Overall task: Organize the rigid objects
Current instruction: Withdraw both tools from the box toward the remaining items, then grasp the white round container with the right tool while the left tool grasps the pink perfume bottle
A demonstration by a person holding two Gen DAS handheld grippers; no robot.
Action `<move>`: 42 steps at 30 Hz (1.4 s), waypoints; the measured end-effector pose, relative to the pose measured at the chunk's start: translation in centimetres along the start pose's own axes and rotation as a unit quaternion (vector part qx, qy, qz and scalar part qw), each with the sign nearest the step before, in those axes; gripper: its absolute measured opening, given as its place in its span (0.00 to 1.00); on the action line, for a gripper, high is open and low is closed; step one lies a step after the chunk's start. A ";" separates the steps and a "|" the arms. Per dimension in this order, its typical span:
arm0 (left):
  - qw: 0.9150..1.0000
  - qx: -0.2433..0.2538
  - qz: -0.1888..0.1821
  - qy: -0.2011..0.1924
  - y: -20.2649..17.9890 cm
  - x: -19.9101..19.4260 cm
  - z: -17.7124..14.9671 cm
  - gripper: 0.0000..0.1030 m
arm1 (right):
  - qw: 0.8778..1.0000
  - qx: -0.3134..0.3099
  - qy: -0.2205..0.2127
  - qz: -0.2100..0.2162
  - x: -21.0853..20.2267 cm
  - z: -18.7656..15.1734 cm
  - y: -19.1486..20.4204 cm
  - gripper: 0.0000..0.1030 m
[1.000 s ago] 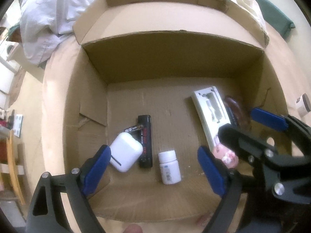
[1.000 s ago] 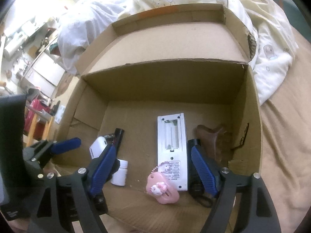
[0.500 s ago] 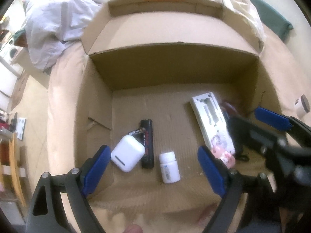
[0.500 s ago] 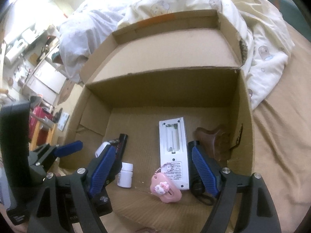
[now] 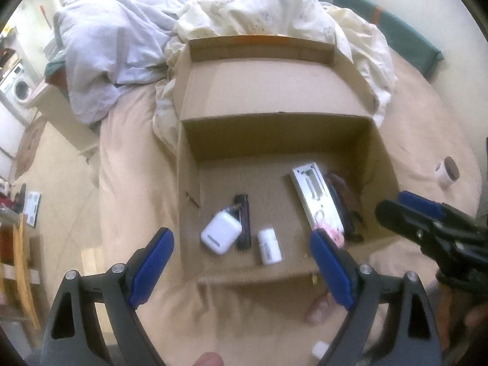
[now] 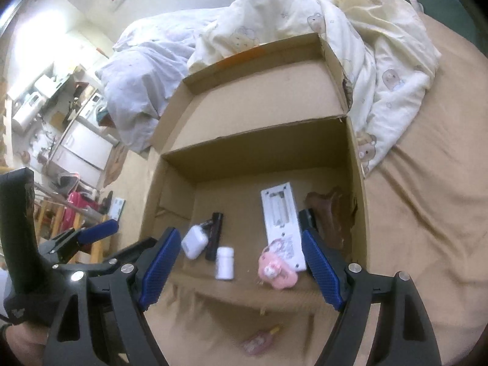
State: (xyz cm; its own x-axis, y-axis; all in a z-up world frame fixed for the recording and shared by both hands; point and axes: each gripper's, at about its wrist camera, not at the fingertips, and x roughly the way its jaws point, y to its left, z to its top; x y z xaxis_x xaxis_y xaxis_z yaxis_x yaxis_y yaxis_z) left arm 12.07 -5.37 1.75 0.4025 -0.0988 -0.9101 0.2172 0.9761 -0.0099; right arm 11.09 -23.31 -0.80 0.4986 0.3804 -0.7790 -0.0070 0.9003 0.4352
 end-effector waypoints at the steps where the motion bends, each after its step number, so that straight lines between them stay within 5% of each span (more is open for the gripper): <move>1: 1.000 -0.001 -0.003 0.000 0.1 -0.3 -0.4 0.87 | 1.000 -0.002 0.003 -0.001 -0.3 -0.3 0.3 0.84; 12: 1.000 -0.014 0.002 0.004 1.5 0.9 -6.3 0.87 | 0.999 -0.025 0.039 -0.014 -2.2 -5.7 1.3 0.84; 19: 1.000 -0.025 -0.006 0.007 1.9 1.5 -6.1 0.87 | 0.995 -0.004 0.098 -0.034 -0.1 -9.3 0.2 0.84; 26: 0.999 -0.034 -0.027 0.015 1.9 1.0 -6.3 0.87 | 0.974 0.061 0.210 -0.049 3.3 -12.9 -1.6 0.84; 33: 0.998 -0.031 -0.043 0.017 1.4 0.6 -6.0 0.87 | 0.961 0.065 0.251 -0.100 4.4 -15.1 -1.9 0.83; 42: 0.998 -0.014 -0.051 0.020 0.6 0.3 -6.2 0.87 | 0.944 0.022 0.296 -0.141 5.1 -15.4 -1.7 0.48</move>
State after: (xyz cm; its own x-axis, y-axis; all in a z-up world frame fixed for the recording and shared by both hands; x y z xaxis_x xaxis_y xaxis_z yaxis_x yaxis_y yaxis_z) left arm 6.78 -3.64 -1.14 0.3439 -0.1912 -0.9193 0.2310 0.9662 -0.1146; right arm 0.36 -19.61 -12.46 -0.0977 0.1908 -0.9768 0.0960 0.9787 0.1816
